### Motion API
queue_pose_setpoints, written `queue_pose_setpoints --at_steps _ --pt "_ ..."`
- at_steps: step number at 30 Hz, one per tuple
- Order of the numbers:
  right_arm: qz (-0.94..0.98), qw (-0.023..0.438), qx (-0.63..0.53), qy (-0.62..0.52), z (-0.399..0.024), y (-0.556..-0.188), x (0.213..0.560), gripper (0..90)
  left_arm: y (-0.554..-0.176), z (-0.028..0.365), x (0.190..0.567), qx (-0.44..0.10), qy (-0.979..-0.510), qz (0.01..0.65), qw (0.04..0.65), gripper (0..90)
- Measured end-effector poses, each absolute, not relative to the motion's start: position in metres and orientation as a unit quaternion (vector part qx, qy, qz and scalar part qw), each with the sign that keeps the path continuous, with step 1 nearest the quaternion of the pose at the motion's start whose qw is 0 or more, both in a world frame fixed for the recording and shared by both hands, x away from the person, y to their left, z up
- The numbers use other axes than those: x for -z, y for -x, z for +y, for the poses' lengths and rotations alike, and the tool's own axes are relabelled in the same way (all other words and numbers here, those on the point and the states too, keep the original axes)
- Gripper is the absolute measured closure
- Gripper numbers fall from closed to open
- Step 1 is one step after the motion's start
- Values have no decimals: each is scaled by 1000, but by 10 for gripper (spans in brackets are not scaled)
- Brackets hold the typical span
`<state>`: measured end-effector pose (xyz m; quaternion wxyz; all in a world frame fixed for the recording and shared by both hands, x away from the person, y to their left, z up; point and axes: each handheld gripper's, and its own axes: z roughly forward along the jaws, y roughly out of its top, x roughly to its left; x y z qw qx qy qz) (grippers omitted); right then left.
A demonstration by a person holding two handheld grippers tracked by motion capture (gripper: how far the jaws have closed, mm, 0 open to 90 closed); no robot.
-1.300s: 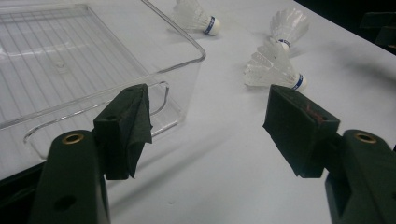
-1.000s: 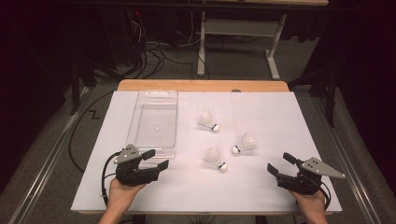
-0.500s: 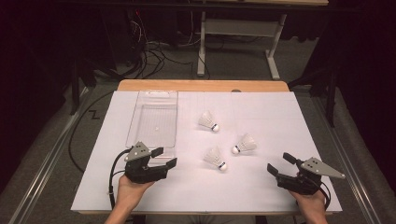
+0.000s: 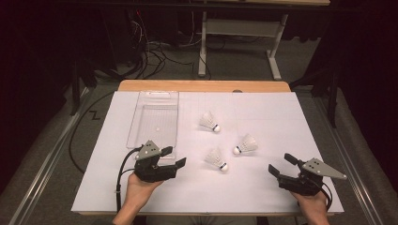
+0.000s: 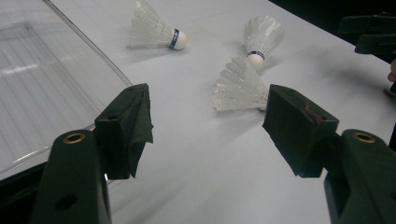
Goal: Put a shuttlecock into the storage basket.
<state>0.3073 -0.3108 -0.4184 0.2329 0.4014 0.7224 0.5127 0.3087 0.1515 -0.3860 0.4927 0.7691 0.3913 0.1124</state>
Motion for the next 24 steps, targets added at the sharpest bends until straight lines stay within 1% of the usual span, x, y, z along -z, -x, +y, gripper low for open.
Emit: queue_pose_setpoints --at_steps 7,11,24 --pt "723 232 -513 -401 -310 -307 418 200 -312 142 385 -109 -771 385 496 330" --pt "723 232 -513 -401 -311 -307 418 199 -315 134 385 -118 -778 379 487 331" --pt "724 232 -513 -400 -310 -307 418 200 -327 109 382 -104 -793 371 472 336"
